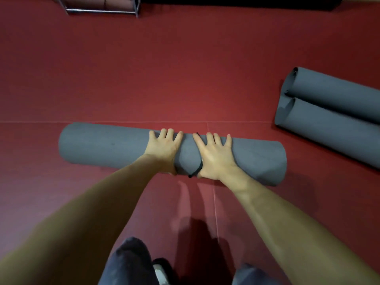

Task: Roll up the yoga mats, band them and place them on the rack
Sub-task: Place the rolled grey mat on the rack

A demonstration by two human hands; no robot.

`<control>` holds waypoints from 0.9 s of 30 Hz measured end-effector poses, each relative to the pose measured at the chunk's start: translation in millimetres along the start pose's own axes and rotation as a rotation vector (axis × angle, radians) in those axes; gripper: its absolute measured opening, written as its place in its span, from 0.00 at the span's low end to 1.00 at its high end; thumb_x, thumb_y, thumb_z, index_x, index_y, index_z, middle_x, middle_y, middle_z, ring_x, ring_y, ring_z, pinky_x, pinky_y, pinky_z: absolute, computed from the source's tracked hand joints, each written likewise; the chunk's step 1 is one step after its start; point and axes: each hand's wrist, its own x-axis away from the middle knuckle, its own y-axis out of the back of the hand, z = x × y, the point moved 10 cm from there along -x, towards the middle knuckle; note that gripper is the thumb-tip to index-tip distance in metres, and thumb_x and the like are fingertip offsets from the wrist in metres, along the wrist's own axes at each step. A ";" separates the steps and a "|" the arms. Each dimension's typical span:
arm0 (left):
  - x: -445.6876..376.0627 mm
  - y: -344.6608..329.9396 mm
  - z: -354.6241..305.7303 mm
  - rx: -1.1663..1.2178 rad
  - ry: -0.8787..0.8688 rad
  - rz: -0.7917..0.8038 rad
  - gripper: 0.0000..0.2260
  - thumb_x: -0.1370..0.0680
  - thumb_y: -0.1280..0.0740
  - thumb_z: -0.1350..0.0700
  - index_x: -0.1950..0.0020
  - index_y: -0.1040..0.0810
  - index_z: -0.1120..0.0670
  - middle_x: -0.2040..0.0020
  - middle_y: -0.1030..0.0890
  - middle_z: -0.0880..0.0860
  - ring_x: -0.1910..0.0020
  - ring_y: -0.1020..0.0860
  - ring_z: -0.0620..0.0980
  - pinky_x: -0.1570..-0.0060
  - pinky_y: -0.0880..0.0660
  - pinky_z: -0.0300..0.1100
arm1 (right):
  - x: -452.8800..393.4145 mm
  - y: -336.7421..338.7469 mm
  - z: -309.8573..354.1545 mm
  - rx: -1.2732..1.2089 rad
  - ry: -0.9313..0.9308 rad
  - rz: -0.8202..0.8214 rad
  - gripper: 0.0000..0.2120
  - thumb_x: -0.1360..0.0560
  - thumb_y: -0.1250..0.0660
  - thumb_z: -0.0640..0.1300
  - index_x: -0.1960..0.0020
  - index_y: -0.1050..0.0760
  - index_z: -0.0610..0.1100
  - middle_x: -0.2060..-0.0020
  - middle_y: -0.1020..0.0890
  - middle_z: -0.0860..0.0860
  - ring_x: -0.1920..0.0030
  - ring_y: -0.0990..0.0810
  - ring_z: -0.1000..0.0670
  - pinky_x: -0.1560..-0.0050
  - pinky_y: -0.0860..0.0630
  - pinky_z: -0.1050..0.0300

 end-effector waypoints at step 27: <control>205.7 443.0 254.1 0.113 0.236 -0.123 0.57 0.41 0.23 0.36 0.25 0.51 0.55 0.32 0.35 0.57 0.33 0.35 0.59 0.37 0.35 0.59 | 27.0 549.1 92.5 0.189 0.220 -0.130 0.58 0.41 0.29 0.70 0.23 0.55 0.49 0.29 0.38 0.41 0.29 0.40 0.41 0.33 0.49 0.26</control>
